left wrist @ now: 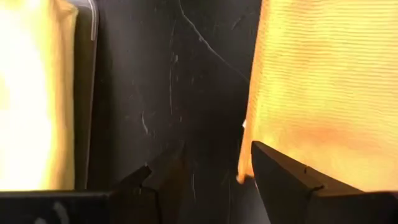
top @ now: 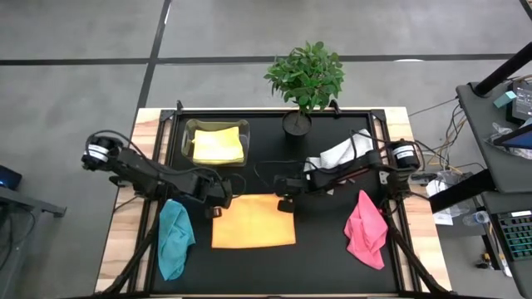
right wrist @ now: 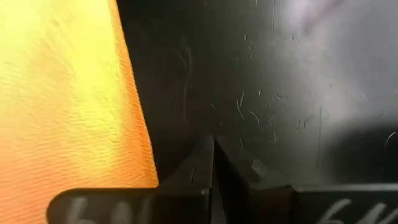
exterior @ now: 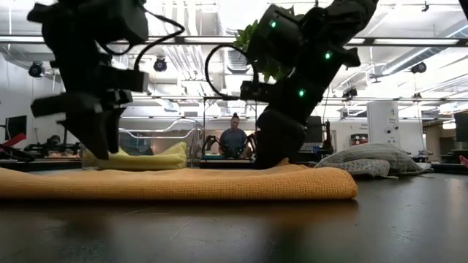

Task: Fold microfiber towels
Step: Fold the orange towel

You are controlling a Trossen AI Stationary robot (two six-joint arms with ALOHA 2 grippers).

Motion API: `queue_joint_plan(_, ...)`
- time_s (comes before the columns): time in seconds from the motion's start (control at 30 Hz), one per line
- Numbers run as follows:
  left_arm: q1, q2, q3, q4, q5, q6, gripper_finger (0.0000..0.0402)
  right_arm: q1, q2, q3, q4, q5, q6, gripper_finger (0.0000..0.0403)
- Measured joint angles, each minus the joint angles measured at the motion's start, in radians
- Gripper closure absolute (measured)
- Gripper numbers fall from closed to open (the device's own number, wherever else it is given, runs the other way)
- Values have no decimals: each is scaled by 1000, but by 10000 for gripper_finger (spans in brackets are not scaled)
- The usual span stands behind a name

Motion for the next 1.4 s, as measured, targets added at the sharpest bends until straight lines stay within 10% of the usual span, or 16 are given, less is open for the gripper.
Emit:
queue_joint_plan(0.5,-198,-67,34,41,287,-3,235,187,-100,-1,-4,0,111,394)
queue_joint_plan(0.8,-386,-34,33,250,286,-126,211,333,-100,-1,99,-184,226,353)
queue_joint_plan(1.1,-479,69,33,299,199,-193,162,454,-100,-1,97,-140,362,239)
queue_joint_plan(1.4,-512,180,101,239,85,-220,162,493,-98,-2,73,-119,769,230)
